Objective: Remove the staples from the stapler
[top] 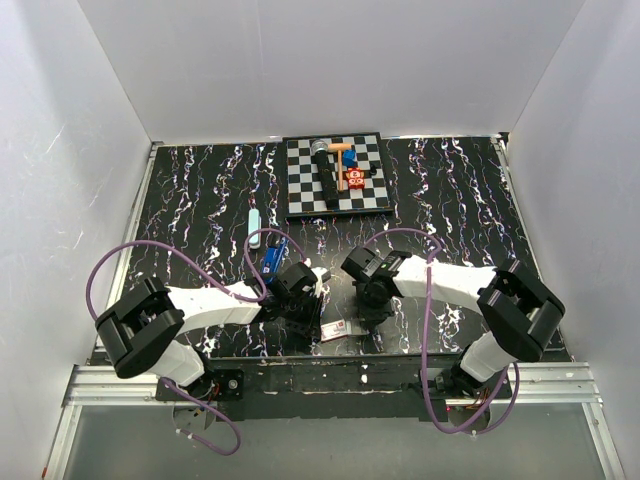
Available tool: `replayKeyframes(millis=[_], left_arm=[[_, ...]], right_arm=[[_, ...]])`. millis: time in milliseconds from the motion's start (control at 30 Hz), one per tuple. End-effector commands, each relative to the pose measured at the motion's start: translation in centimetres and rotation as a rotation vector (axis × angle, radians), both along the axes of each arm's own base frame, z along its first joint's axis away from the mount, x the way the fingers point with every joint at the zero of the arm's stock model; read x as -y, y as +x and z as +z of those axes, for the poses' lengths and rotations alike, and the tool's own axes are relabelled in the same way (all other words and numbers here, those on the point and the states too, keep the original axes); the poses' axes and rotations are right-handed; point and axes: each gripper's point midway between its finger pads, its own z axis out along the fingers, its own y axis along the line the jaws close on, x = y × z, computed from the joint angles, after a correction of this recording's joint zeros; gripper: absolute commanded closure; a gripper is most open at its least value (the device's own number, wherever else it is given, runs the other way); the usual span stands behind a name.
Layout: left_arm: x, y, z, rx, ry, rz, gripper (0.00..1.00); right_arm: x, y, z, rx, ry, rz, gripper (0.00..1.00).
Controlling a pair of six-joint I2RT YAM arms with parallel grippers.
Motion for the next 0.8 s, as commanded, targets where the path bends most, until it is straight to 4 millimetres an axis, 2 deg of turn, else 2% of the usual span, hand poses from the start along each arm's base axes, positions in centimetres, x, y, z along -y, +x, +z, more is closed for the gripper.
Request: replayKeyframes(millis=[0,367,767], left_arm=[[-1.5,-0.5,-1.9,-0.006,0.095,-0.012,1.0],[-1.7,-0.5,-2.0,0.005,0.102,-0.023,1.0],[-1.6,-0.4,-2.1,0.005,0.109,-0.027,1.0]], right_arm=[[-1.5,0.6,1.1,0.021,0.052,0.037,0.99],[-1.2,1.0,1.4,0.036,0.028,0.097,0.99],[-0.4,0.0,1.0,0.023,0.031,0.131,0.99]])
